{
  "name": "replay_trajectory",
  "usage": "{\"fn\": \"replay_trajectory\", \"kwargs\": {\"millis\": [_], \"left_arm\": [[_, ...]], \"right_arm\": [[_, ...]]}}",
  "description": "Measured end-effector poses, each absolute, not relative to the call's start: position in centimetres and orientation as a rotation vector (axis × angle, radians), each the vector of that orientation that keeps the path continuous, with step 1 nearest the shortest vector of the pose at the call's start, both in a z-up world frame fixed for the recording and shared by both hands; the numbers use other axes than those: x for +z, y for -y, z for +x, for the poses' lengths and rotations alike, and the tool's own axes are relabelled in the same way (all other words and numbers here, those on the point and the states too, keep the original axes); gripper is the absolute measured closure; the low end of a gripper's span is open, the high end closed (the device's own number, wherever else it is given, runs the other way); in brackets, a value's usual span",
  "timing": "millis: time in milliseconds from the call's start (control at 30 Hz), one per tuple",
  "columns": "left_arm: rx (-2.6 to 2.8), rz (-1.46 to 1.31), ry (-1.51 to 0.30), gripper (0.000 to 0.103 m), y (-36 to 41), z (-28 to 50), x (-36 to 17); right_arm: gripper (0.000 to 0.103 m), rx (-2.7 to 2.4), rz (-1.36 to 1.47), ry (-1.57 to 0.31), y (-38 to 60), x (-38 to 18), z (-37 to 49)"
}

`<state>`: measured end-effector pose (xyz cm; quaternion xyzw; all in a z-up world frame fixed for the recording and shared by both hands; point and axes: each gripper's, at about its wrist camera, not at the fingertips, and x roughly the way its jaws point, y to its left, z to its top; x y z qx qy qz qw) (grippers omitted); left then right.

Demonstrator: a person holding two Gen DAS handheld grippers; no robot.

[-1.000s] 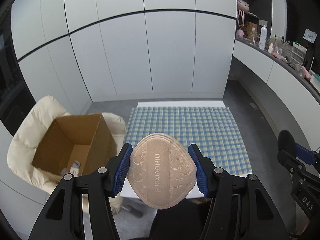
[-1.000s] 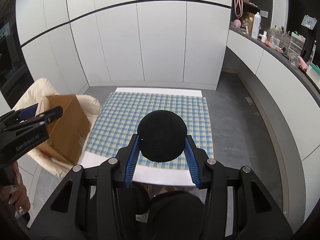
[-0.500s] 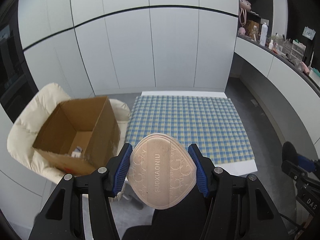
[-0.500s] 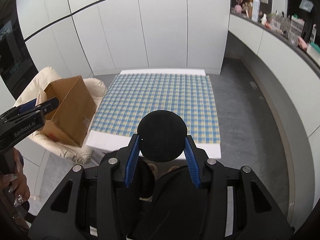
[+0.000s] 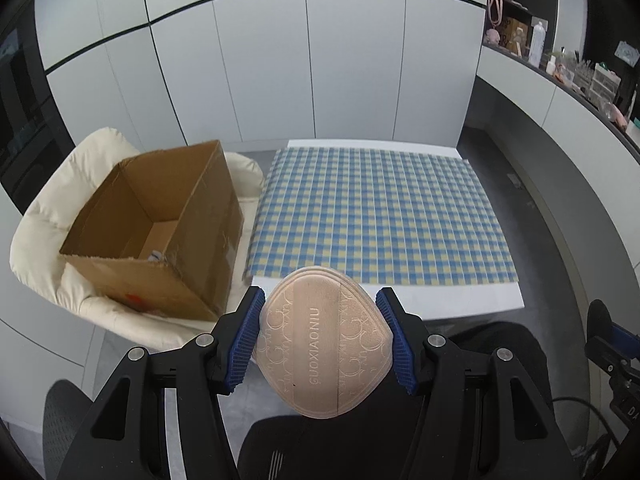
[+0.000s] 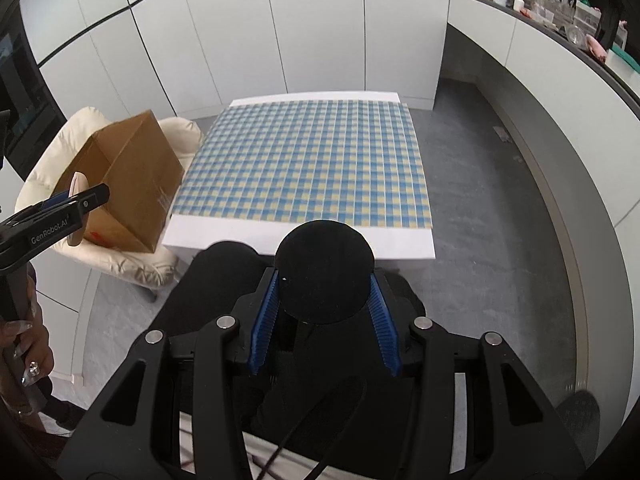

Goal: Organize objects
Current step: 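Carry the held puff and compact back and over toward the cardboard box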

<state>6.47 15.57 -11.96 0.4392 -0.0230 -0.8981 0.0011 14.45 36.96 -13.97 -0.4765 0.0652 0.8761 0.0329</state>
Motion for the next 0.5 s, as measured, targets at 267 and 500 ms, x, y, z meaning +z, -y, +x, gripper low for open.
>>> {"fn": "replay_trajectory", "kwargs": {"millis": [267, 500], "left_arm": [[-2.807, 1.392, 0.073, 0.044, -15.3, 7.6, -12.1], [-2.807, 1.388, 0.066, 0.044, -15.1, 7.7, -12.1]], "right_arm": [[0.056, 2.678, -1.461, -0.212, -36.9, -14.2, 16.0], [0.056, 2.664, -1.469, -0.185, -36.7, -14.1, 16.2]]}}
